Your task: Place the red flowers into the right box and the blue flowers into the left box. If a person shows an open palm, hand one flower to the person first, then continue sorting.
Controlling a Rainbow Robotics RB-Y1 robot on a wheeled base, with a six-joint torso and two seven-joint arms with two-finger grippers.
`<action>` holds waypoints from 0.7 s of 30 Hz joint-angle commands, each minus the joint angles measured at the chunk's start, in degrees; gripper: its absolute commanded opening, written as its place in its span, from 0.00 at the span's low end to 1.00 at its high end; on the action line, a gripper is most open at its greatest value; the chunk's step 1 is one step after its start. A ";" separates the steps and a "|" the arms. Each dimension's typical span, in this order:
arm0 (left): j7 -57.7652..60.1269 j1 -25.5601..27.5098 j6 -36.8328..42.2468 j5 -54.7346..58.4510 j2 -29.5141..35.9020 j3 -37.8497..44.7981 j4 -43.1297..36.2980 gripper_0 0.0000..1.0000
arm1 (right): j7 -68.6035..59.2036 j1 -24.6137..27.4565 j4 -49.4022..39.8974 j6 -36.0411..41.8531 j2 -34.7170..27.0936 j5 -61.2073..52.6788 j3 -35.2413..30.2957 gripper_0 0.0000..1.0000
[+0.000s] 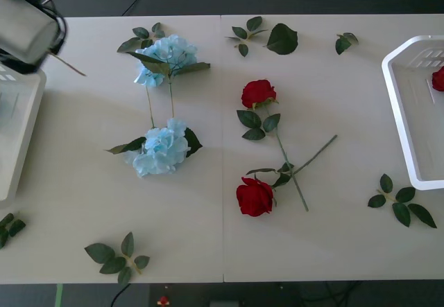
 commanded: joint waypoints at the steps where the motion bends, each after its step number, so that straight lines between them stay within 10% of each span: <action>1: -12.31 3.68 0.04 -0.57 7.38 2.12 -2.66 0.00 | -1.98 -0.83 0.53 -0.48 1.21 0.83 -1.30 1.00; 11: -60.21 25.57 -12.09 13.93 10.01 33.49 -1.96 0.00 | -2.07 -0.83 -3.16 3.65 -0.10 -2.86 -2.01 1.00; 21: -80.95 36.73 -16.58 24.57 8.78 46.94 0.76 0.00 | -2.42 -0.74 -15.29 14.73 -4.94 -10.33 -4.20 1.00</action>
